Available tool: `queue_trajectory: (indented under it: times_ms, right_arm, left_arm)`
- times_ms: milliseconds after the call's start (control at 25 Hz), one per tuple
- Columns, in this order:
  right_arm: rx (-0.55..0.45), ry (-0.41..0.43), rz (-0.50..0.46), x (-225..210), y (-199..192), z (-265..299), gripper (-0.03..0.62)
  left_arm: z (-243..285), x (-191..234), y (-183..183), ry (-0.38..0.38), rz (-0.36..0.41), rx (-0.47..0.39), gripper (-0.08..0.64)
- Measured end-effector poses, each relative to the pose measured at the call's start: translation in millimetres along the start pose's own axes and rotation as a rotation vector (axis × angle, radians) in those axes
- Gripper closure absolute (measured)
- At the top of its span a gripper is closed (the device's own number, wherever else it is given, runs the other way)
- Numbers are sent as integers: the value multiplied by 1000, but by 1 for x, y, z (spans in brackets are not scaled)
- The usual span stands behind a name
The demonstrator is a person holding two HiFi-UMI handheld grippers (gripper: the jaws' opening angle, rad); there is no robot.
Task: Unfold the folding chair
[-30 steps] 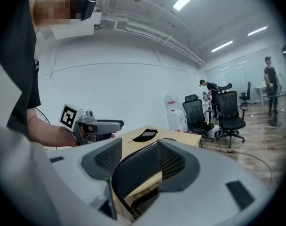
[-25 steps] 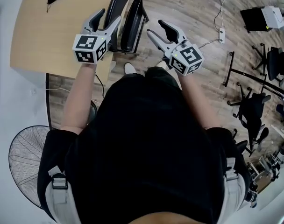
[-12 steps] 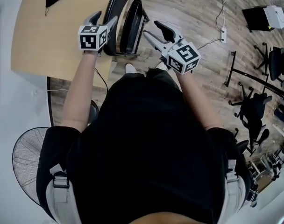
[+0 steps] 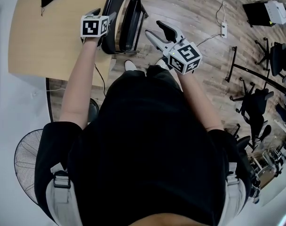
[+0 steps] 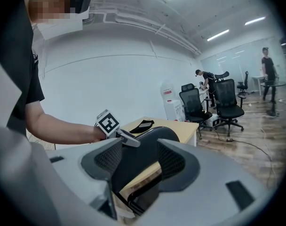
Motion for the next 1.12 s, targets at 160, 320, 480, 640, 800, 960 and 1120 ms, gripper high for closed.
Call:
queue_trajectory:
  times_ms: [160,320,480,640,800,960,1120]
  right_arm:
    - [8,-2,1,2,-2,1,373]
    - [18,-4,3,3,-2,3,373]
    - [31,-12,6,5,-5,2,373]
    - [46,-25,15,6,-12,1,373]
    - [60,-42,29,6,-20,-3,373]
    - [80,-65,59,4,-35,-5,373]
    - [103,-99,93,-1,-50,-5,373]
  left_arm:
    - [9,3,-3,21,-22,56,297]
    - [15,6,-3,18,-49,73,334]
    - [18,3,-4,-4,-74,87,369]
    - [24,-2,-7,-26,-90,113,443]
    - [25,-4,-8,-17,-116,113,471]
    - [26,-3,-9,-12,-117,116,479]
    - [27,-8,-8,-39,-135,117,487]
Point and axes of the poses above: the fingertips, and each gripper's own axes: z forward along the fingers, x to its left, y out of its top, the point moved 10 cm from there along -z, backward along the fingers, and after that the axes turned 1 degree about x, right-handed, at the moved point
